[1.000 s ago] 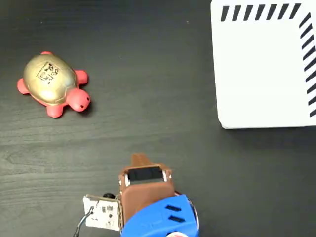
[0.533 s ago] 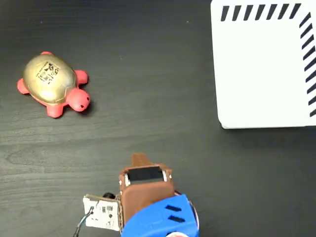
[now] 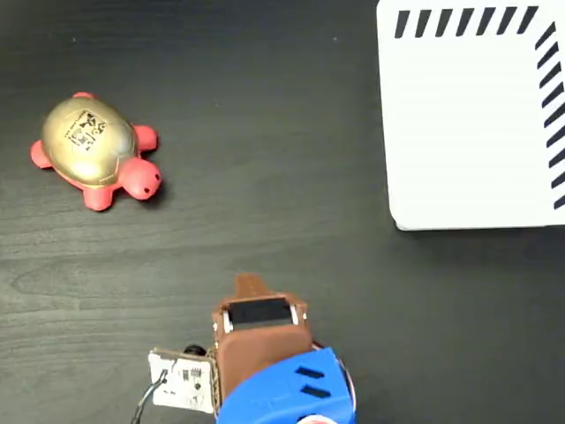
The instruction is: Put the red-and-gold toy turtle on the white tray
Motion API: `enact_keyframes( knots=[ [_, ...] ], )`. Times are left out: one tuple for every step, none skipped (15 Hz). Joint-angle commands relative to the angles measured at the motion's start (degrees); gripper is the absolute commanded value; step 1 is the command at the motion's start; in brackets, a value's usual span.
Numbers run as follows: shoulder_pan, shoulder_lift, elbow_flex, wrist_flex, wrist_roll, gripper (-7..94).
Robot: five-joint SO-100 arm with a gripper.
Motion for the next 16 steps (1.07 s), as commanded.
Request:
enact_keyframes(
  knots=[
    [-1.14,-3.69,-2.64,-3.43,4.22,0],
    [-0.7,-9.58,-6.42,-6.59,5.98,0],
    [-0.7,-16.52,-11.69,-8.17,8.44,0],
    [-1.93,-23.99,-18.63,-7.73,11.87,0],
    [-3.69,-31.46,-25.22,-6.5,15.73,0],
    [-5.8,-38.41,-31.38,-4.92,19.78,0],
    [-8.44,-44.65,-37.09,-2.64,23.99,-1],
    [-10.63,-50.54,-42.36,-0.35,28.83,-1],
    [-11.87,-56.16,-47.2,0.62,33.05,-1],
    [-12.04,-61.52,-51.5,0.62,37.09,-1],
    [-11.87,-66.62,-55.81,0.35,40.78,-1],
    [-12.22,-71.28,-60.47,0.53,43.24,-1],
    [-12.92,-75.59,-65.57,2.02,45.26,-1],
    [-13.97,-79.54,-71.37,4.75,46.32,-1],
    [-14.33,-83.14,-76.55,7.12,47.02,-1],
    [-14.5,-86.48,-81.21,9.23,47.64,-1]
  ],
)
